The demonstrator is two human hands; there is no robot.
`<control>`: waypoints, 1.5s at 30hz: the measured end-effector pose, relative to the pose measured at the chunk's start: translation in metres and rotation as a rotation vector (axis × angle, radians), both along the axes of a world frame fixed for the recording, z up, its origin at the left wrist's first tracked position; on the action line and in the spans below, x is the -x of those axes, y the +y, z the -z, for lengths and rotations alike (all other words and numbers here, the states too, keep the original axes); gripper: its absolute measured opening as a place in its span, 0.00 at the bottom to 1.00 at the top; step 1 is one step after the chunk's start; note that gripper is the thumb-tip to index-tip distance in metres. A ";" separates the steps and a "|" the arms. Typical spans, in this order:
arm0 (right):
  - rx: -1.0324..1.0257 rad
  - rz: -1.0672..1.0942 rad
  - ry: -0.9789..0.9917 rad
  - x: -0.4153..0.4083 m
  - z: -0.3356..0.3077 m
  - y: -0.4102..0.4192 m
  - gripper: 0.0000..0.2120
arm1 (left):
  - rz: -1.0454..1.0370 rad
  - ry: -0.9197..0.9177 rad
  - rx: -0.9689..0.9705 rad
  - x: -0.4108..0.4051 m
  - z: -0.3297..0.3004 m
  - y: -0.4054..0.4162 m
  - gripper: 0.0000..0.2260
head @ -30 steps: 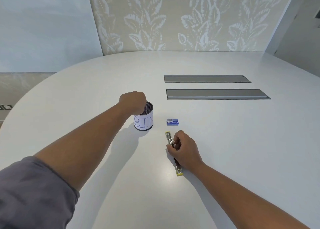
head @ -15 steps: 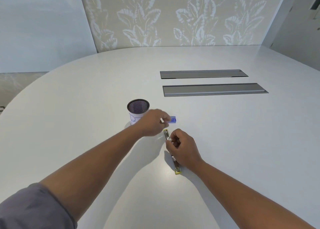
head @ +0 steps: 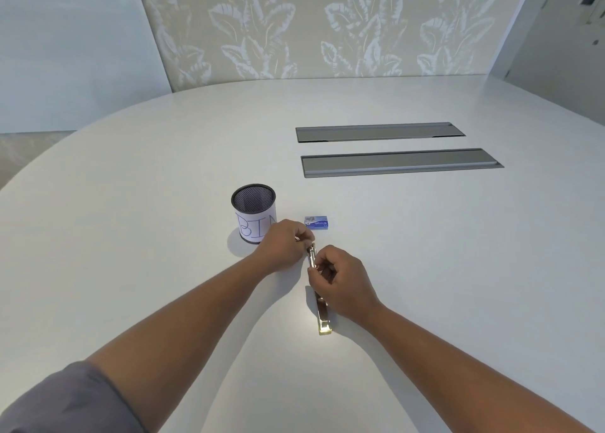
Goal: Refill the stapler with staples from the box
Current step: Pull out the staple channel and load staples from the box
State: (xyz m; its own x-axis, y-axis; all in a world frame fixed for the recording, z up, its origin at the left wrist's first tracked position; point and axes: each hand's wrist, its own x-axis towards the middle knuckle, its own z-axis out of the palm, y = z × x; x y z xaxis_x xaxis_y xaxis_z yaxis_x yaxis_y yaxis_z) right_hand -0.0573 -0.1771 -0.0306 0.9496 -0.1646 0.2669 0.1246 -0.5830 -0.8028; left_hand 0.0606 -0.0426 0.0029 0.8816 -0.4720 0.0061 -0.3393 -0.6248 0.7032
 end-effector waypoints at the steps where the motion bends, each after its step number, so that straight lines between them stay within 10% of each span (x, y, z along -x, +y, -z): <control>1: -0.032 -0.003 0.004 0.000 -0.001 0.000 0.05 | -0.008 0.008 0.012 -0.001 0.001 0.000 0.05; 7: -0.302 0.124 0.058 -0.014 -0.014 -0.012 0.02 | -0.095 -0.044 0.086 -0.008 0.008 -0.013 0.12; 17: 0.314 0.156 0.297 -0.088 -0.021 -0.060 0.19 | -0.144 -0.020 -0.018 -0.032 0.006 -0.043 0.19; 45: 0.310 0.097 0.279 -0.106 -0.008 -0.066 0.14 | -0.116 0.015 -0.045 -0.045 -0.002 -0.042 0.13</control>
